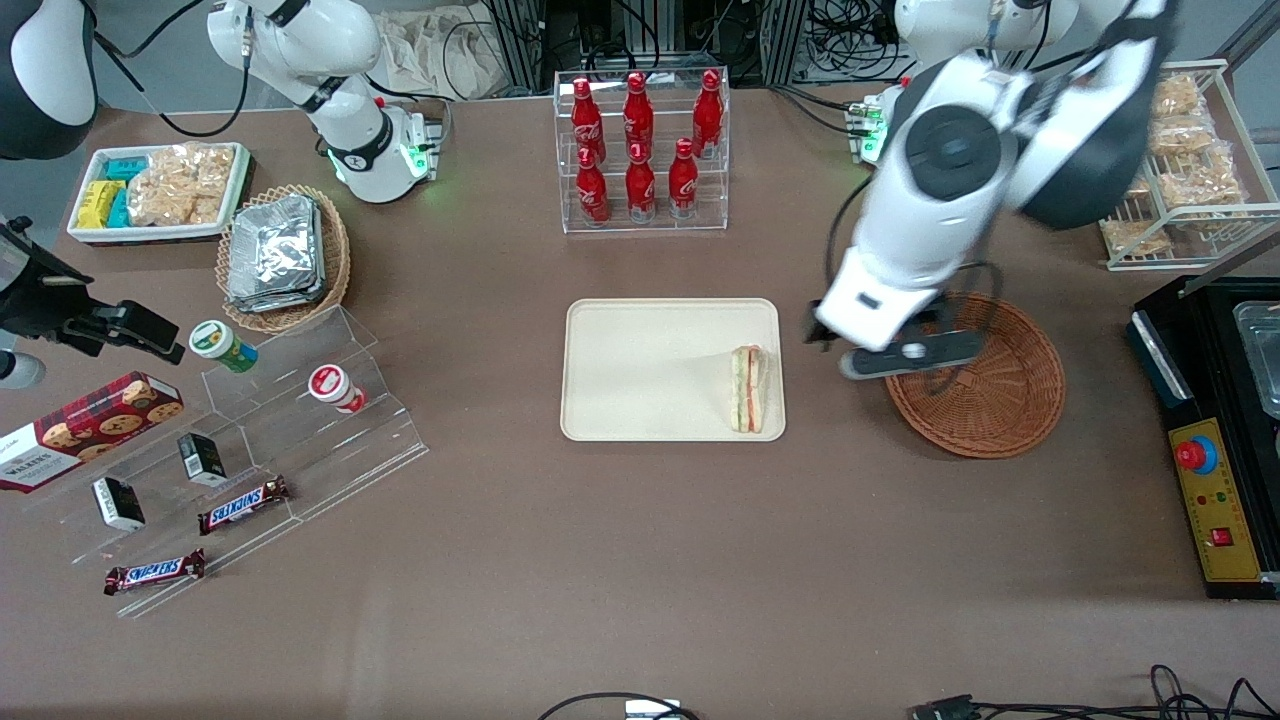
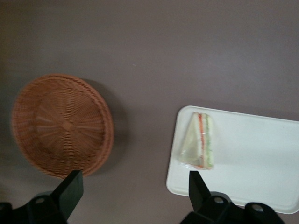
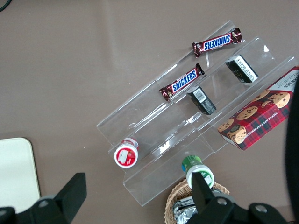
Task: Place sandwich from basket to tray
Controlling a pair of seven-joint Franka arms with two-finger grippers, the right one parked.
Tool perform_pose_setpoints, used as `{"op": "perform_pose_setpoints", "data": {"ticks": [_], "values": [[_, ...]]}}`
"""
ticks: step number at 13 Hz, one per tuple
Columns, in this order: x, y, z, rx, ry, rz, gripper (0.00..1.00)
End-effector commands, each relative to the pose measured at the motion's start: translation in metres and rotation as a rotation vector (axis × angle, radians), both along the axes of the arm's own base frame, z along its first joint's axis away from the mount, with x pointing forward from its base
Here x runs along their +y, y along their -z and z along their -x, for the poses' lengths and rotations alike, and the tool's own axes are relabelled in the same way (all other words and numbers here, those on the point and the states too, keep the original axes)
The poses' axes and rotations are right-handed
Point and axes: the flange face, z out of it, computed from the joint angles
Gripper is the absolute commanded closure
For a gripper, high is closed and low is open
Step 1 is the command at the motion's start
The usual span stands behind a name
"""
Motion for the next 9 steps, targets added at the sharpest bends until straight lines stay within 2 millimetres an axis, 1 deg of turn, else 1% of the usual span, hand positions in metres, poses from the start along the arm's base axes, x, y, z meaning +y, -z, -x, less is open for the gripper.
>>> {"op": "perform_pose_setpoints", "data": {"ticks": [1,2,3,4,5,7,9], "values": [[0.093,-0.041,-0.001,0.016,0.042,0.054,0.00],[0.129,-0.051,-0.001,0.015,0.041,0.059,0.00],[0.153,-0.054,-0.002,0.016,0.015,0.058,0.00],[0.171,-0.058,-0.003,0.010,-0.006,0.060,0.00],[0.186,-0.055,0.000,0.012,-0.014,0.063,0.00],[0.195,-0.048,0.013,-0.018,-0.025,0.083,0.00],[0.195,-0.047,0.014,-0.019,-0.036,0.085,0.00]]}}
